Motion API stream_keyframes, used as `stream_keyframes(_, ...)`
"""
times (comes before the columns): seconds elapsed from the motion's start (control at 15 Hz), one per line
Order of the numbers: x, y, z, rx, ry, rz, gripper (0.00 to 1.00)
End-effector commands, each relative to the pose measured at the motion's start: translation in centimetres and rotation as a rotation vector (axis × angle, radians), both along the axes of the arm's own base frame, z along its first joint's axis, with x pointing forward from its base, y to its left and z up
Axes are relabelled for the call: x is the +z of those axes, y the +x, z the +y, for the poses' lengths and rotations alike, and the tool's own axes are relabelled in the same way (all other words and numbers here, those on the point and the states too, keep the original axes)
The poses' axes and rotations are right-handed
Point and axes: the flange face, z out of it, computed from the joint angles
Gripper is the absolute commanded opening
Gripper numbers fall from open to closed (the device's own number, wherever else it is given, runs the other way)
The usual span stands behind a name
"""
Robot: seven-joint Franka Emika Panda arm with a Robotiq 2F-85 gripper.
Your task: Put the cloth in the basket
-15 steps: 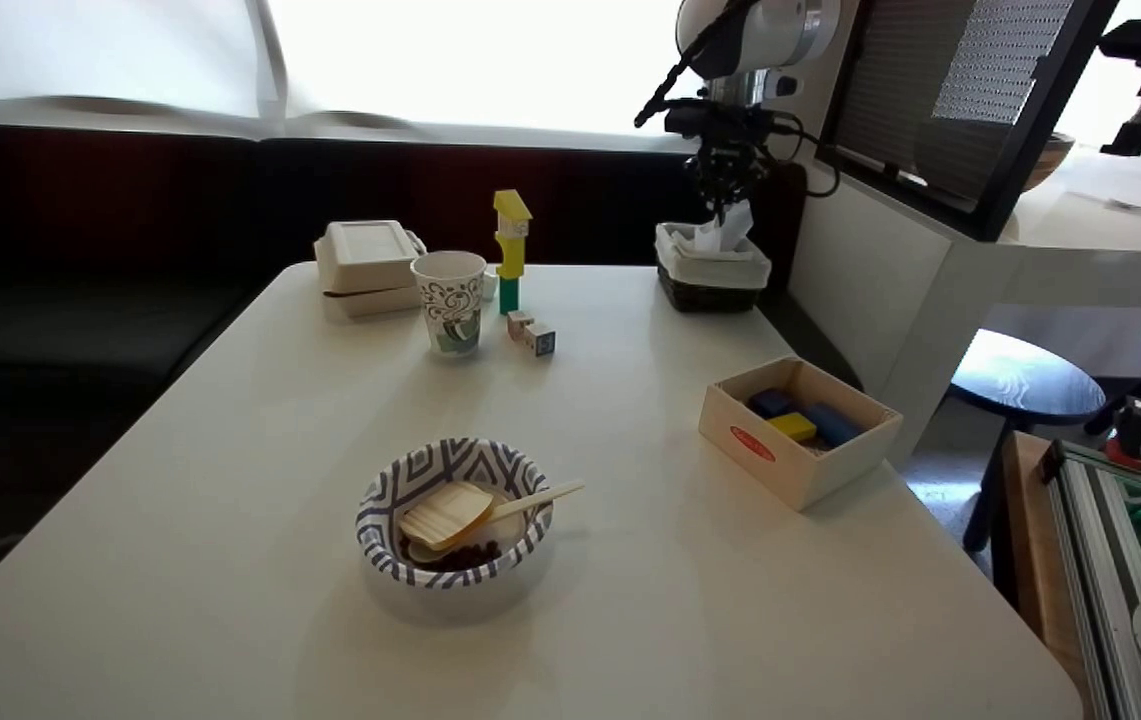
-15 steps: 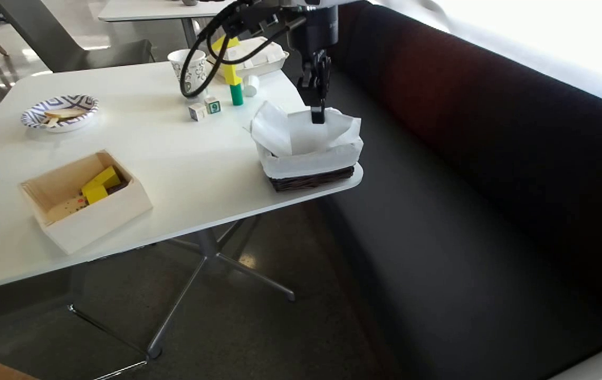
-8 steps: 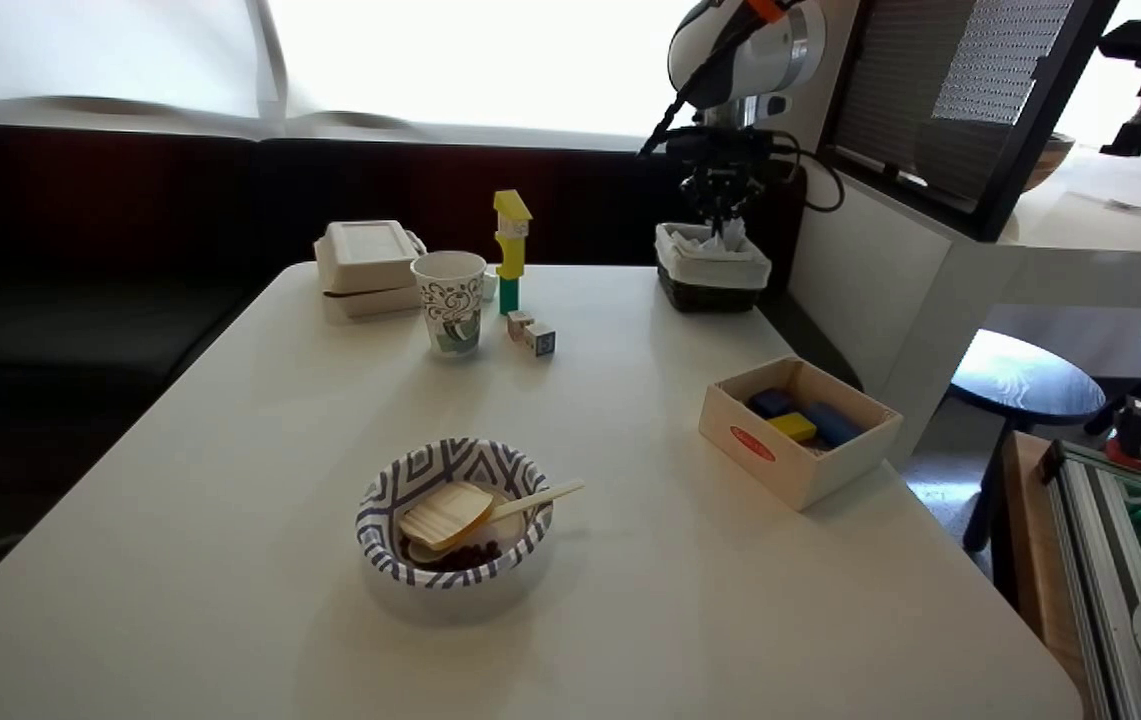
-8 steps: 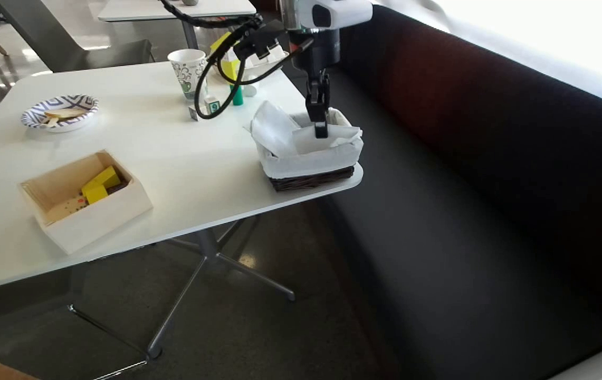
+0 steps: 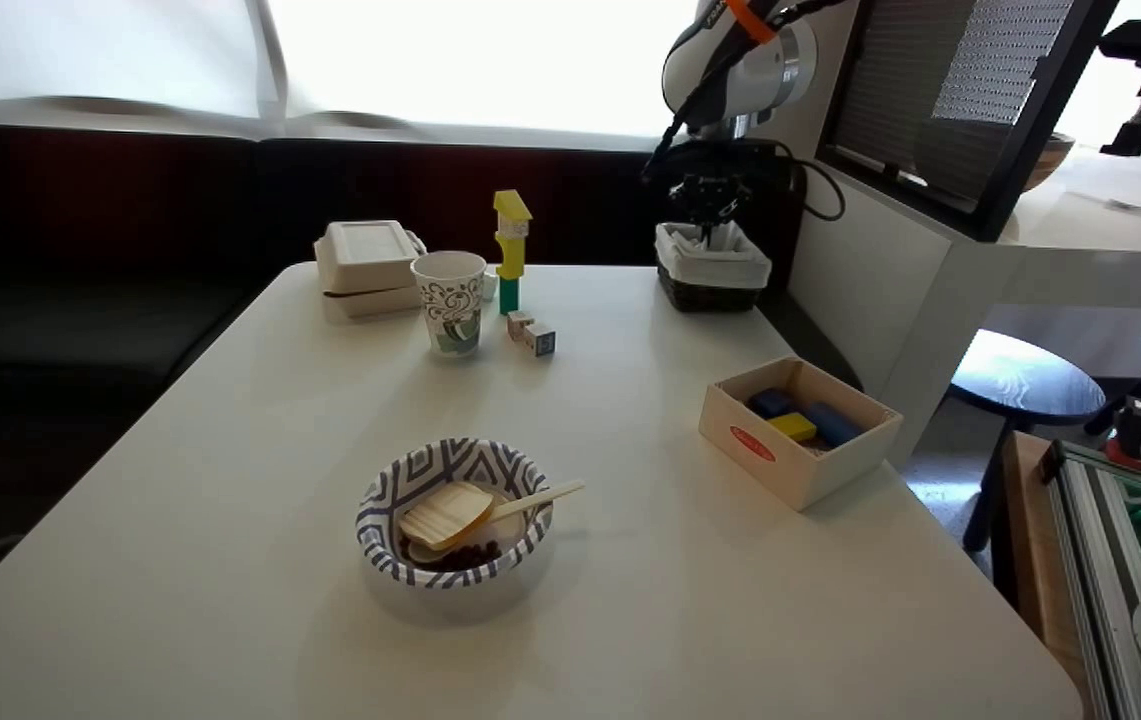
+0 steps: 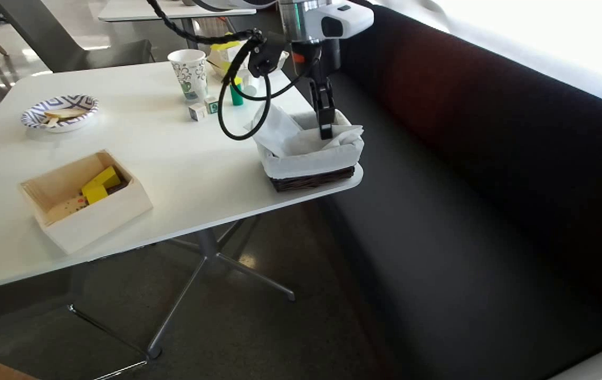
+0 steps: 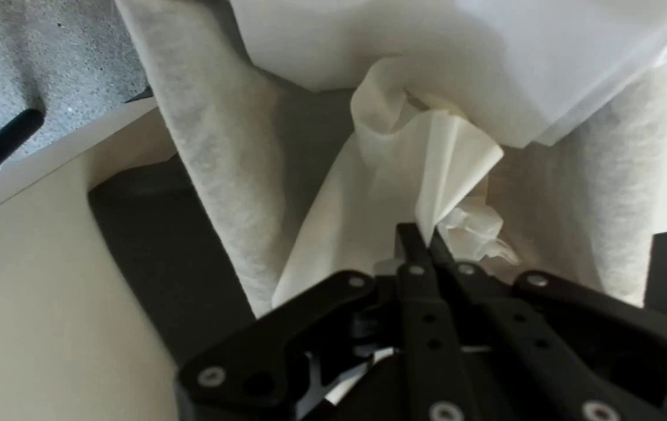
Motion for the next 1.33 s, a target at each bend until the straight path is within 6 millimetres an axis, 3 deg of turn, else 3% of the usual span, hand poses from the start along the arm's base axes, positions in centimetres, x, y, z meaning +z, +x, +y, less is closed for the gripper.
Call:
stream_keyframes(0.0, -1.2, 0.2, -0.1, 0.092, 0.031, -0.004, 0.00)
stream_keyframes(0.93, -2.3, 0.2, 0.3, 0.308, 0.093, 0.004, 0.00)
stream_keyframes(1.0, -2.0, 0.2, 0.4, 0.307, 0.096, 0.005, 0.26)
stream_keyframes(1.13, -0.7, 0.2, 0.5, 0.311, 0.087, 0.000, 0.32)
stream_keyframes(1.27, 1.2, 0.4, 0.6, 0.312, 0.077, -0.012, 0.47)
